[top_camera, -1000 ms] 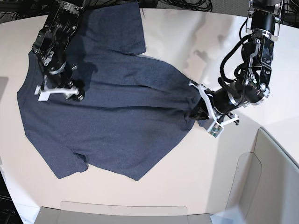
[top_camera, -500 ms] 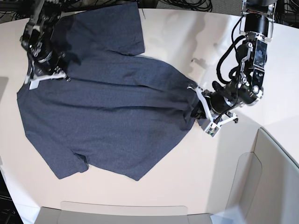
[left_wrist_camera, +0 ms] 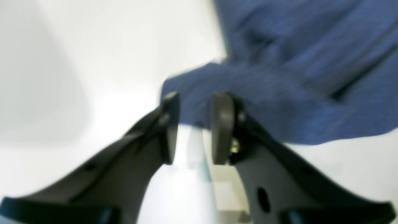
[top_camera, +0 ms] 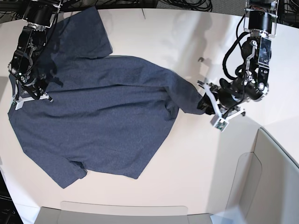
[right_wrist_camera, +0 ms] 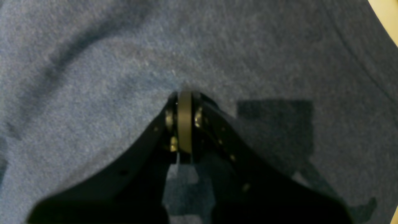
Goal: Layout the t-shirt on the table in an organized manner, then fold the t-shirt properly
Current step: 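Grasp the sleeve with the left gripper and pull it outward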
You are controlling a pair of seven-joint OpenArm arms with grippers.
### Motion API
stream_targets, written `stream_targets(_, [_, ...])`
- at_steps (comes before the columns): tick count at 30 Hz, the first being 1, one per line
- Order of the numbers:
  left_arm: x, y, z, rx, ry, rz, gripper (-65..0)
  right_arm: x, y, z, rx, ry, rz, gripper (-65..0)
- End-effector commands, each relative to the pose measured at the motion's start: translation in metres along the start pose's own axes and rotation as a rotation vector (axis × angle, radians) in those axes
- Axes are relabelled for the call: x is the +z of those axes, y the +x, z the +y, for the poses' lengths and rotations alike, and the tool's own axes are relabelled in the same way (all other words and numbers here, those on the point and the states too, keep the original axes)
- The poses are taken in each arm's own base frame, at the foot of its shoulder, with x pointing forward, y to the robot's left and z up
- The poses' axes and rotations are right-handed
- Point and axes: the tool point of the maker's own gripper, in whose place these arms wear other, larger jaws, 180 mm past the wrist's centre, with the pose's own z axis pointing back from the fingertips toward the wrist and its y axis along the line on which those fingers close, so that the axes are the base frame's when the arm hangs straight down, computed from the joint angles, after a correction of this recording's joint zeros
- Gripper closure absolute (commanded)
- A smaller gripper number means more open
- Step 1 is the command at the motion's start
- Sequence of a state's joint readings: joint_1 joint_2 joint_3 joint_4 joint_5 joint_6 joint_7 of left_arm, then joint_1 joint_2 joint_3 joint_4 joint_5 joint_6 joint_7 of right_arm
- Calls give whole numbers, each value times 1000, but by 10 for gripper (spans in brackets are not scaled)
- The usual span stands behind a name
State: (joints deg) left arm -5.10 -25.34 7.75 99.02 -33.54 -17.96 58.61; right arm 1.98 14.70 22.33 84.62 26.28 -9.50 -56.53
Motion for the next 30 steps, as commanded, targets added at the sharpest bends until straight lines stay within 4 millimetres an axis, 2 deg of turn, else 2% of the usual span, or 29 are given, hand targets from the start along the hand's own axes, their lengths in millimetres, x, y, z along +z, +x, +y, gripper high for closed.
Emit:
stream_targets(1, [5, 7, 18, 22, 36, -26, -212, 0, -6, -7, -4, -34, 37, 0])
stream_targets(5, [-4, -27, 56, 205, 87, 28, -216, -2, -15, -3, -12, -26, 51, 0])
stream_targets(7, [-7, -36, 62, 254, 93, 37, -216, -2, -17, -1, -13, -22, 53, 0])
stream_targets(11, [-11, -33, 57, 262, 80, 15, -216, -3, -20, 2, -20, -14, 60, 0])
stream_targets(17, [-24, -29, 34, 298, 29, -7, -217, -4, -24, 3, -21, -14, 68, 0])
stream_targets(21, [-28, -11, 22, 243, -29, -44, -217, -3, -29, -1, -19, -18, 76, 0])
stream_targets(24, [-29, -7, 19, 225, -43, -53, -217, -3, -31, -2, -18, -22, 80, 0])
stream_targets(30, [-36, -10, 10, 240, -63, -43, -217, -3, -36, -6, -16, -29, 89, 0])
